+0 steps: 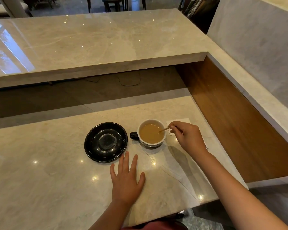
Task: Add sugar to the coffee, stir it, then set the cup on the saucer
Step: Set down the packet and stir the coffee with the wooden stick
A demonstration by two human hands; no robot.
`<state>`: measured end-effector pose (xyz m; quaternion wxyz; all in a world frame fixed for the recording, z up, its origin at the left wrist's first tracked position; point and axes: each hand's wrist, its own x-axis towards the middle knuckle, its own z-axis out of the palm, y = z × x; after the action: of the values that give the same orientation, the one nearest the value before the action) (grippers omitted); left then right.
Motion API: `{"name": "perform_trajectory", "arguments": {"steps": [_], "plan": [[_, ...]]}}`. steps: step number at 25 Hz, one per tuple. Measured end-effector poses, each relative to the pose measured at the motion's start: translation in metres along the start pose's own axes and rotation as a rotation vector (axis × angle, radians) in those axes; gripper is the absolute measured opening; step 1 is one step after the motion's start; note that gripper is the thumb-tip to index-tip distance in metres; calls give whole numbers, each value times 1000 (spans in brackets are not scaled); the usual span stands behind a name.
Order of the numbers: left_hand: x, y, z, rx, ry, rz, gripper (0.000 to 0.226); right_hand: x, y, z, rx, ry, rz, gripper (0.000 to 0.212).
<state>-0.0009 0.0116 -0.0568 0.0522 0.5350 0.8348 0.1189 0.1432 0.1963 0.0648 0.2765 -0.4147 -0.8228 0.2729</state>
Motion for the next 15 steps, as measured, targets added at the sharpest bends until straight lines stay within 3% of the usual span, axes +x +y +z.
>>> {"name": "perform_trajectory", "arguments": {"steps": [3,8,15], "plan": [[0,0,1,1,-7,0,63,-1,-7,-3,22,-43,47,13],[1,0,1,4,-17,-5,63,-1,-11,6,291,-67,286,14],[0,0,1,0,-11,0,63,4,-3,33,618,103,415,14]]}}
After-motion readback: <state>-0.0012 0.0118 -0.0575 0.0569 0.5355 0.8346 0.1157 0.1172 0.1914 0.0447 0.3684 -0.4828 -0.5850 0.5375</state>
